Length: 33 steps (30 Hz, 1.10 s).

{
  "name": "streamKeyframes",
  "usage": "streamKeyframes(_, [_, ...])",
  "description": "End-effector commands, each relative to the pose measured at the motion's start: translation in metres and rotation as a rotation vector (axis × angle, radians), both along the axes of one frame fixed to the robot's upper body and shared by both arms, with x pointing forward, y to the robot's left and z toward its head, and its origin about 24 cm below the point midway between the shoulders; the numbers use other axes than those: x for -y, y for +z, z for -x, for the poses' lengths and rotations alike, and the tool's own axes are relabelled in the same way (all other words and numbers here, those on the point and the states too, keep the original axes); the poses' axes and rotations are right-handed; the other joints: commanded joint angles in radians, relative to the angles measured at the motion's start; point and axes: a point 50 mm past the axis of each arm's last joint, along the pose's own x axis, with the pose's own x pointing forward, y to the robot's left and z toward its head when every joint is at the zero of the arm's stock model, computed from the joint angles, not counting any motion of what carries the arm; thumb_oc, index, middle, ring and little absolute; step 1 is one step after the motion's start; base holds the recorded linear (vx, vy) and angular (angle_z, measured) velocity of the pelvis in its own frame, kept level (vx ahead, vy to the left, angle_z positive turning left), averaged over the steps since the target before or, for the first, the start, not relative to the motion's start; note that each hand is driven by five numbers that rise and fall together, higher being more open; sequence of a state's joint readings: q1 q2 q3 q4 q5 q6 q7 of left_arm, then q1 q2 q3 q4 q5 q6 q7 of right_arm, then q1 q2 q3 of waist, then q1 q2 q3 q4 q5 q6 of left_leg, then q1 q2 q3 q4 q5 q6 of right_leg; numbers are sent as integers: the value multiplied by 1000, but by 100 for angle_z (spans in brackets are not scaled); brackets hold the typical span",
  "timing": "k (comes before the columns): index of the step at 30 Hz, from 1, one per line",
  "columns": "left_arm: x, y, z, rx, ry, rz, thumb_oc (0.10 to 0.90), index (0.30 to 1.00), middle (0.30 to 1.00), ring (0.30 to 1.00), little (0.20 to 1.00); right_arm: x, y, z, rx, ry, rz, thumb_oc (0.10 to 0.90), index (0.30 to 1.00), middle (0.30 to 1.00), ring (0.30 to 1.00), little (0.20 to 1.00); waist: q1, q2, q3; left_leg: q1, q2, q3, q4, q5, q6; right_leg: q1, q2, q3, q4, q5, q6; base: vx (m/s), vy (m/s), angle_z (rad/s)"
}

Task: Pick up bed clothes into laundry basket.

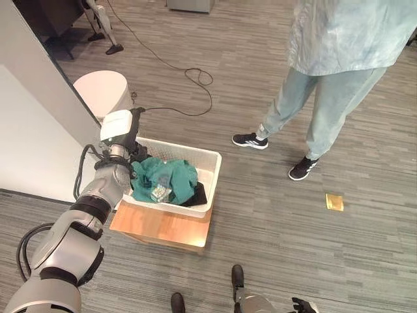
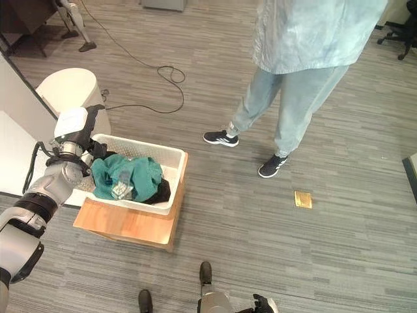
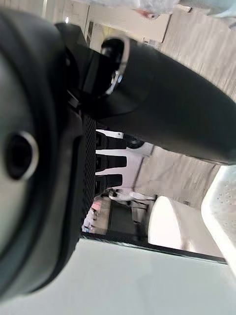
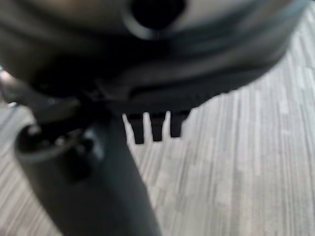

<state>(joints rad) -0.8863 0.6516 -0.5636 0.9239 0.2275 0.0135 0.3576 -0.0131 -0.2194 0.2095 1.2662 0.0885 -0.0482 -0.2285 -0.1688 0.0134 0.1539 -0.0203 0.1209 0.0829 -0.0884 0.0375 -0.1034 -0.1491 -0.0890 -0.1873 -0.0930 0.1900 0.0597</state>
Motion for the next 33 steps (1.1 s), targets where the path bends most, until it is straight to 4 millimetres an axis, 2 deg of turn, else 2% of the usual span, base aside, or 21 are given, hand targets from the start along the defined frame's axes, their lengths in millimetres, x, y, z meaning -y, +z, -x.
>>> streamKeyframes(1, [7, 111, -15, 384, -23, 102, 800, 900, 900, 900, 900, 8, -2, 19, -58, -3, 24, 800, 900, 900, 900, 900, 31, 4, -62, -32, 65, 51, 1, -14, -40, 118, -69, -44, 6, -172, 122, 0, 0, 0])
streamKeyframes(3, [12, 115, -10, 450, -64, 208, 800, 900, 900, 900, 900, 7, -2, 16, -44, 1, 23, 800, 900, 900, 900, 900, 37, 1, -64, -29, 64, 49, 1, -14, -39, 121, -70, -49, 6, -172, 122, 0, 0, 0])
streamKeyframes(4, [22, 118, -1, 537, -143, 328, 800, 900, 900, 900, 900, 4, 0, 6, -3, -4, 19, 800, 900, 900, 900, 900, 49, -3, -61, -28, 64, 48, 1, -14, -38, 126, -71, -52, 6, -172, 121, 0, 0, 0])
streamKeyframes(5, [21, 117, 0, 535, -140, 330, 800, 900, 900, 900, 900, 4, 0, 6, -5, -2, 21, 800, 900, 900, 900, 900, 47, -2, -62, -27, 64, 48, 1, -14, -38, 127, -71, -51, 6, -173, 121, 0, 0, 0])
streamKeyframes(6, [25, 111, 5, 546, -176, 372, 800, 900, 900, 900, 900, 4, 3, -6, 32, 5, 25, 800, 900, 900, 900, 900, 57, -6, -61, -26, 64, 46, 1, -14, -37, 132, -72, -53, 6, -175, 119, -12, -5, 3])
streamKeyframes(7, [26, 90, 20, 569, -211, 485, 800, 900, 900, 900, 900, 5, 12, -30, 123, 12, 42, 800, 900, 900, 900, 900, 77, -14, -58, -18, 65, 43, 1, -13, -36, 146, -72, -56, 6, -182, 114, -12, -5, 5])
streamKeyframes(9, [25, 88, 21, 566, -205, 488, 800, 900, 900, 900, 900, 7, 12, -29, 119, 17, 47, 800, 900, 900, 900, 900, 74, -10, -59, -15, 65, 44, 1, -14, -36, 149, -71, -56, 6, -183, 114, -3, -2, 4])
streamKeyframes(11, [25, 59, 41, 565, -233, 641, 800, 900, 900, 900, 900, 12, 27, -59, 234, 17, 74, 800, 900, 900, 900, 900, 97, -19, -56, -8, 67, 38, 1, -13, -35, 165, -71, -60, 6, -191, 109, 0, 0, 0])
streamKeyframes(12, [24, 58, 43, 563, -229, 644, 800, 900, 900, 900, 900, 13, 27, -58, 231, 20, 77, 800, 900, 900, 900, 900, 95, -16, -57, -5, 68, 38, 1, -14, -35, 167, -71, -59, 6, -191, 109, 8, 12, 7])
streamKeyframes(13, [17, 25, 66, 528, -219, 778, 800, 900, 900, 900, 900, 26, 46, -86, 347, 1, 116, 800, 900, 900, 900, 900, 117, -25, -59, 2, 67, 32, 1, -16, -33, 180, -70, -60, 6, -199, 103, 18, 20, 7])
streamKeyframes(14, [11, 7, 78, 497, -195, 846, 800, 900, 900, 900, 900, 35, 61, -102, 423, 4, 145, 800, 900, 900, 900, 900, 126, -27, -61, 8, 66, 28, 1, -17, -33, 189, -70, -64, 6, -201, 100, 35, 27, 1])
streamKeyframes(15, [7, -6, 89, 476, -176, 895, 800, 900, 900, 900, 900, 45, 74, -114, 483, 5, 174, 800, 900, 900, 900, 900, 132, -27, -65, 14, 66, 24, 1, -19, -32, 198, -71, -67, 6, -203, 97, 30, 24, -7])
streamKeyframes(18, [0, -28, 112, 440, -146, 970, 800, 900, 900, 900, 900, 62, 115, -144, 667, 4, 226, 800, 900, 900, 900, 900, 157, -36, -72, 17, 64, 9, 1, -20, -31, 213, -75, -80, 6, -205, 91, 11, 23, 28])
streamKeyframes(22, [-13, -44, 146, 395, -115, 964, 800, 900, 900, 900, 900, 86, 161, -158, 847, 8, 301, 800, 900, 900, 900, 900, 186, -47, -78, 7, 56, -23, 1, -17, -28, 225, -80, -103, 6, -209, 85, -19, 22, 23])
streamKeyframes(25, [-15, -53, 154, 363, -92, 976, 800, 900, 900, 900, 900, 88, 169, -157, 893, -6, 301, 800, 900, 900, 900, 900, 195, -50, -81, 0, 48, -38, 1, -17, -25, 231, -85, -119, 6, -209, 86, -37, 37, 30])
streamKeyframes(28, [-18, -62, 166, 343, -60, 1004, 800, 900, 900, 900, 900, 79, 183, -154, 1002, -5, 287, 800, 900, 900, 900, 900, 203, -53, -76, -7, 24, -59, 1, -17, -9, 231, -96, -129, 6, -200, 89, -69, 87, 29])
streamKeyframes(29, [-26, -60, 169, 357, -35, 999, 800, 900, 900, 900, 900, 75, 226, -164, 1160, 18, 307, 800, 900, 900, 900, 900, 198, -58, -76, -4, 20, -63, 1, -24, -8, 231, -95, -125, 8, -204, 85, -38, 35, 10])
streamKeyframes(30, [-26, -60, 169, 355, -37, 999, 800, 900, 900, 900, 900, 75, 226, -162, 1155, 15, 308, 800, 900, 900, 900, 900, 199, -59, -77, -9, 17, -65, 1, -17, -6, 228, -97, -126, 6, -197, 85, -65, 40, 3])
streamKeyframes(31, [-24, -60, 170, 373, -32, 1011, 800, 900, 900, 900, 900, 57, 202, -141, 1123, 44, 246, 800, 900, 900, 900, 900, 186, -57, -65, -8, 12, -64, 1, -16, 1, 219, -99, -123, 29, -194, 84, -130, 55, 8])
streamKeyframes(33, [-25, -59, 172, 396, -23, 1001, 800, 900, 900, 900, 900, 47, 182, -124, 1067, 76, 222, 800, 900, 900, 900, 900, 161, -40, -26, -12, 7, -69, 1, -4, 16, 166, -95, -79, 143, -225, 87, -218, 86, 5])
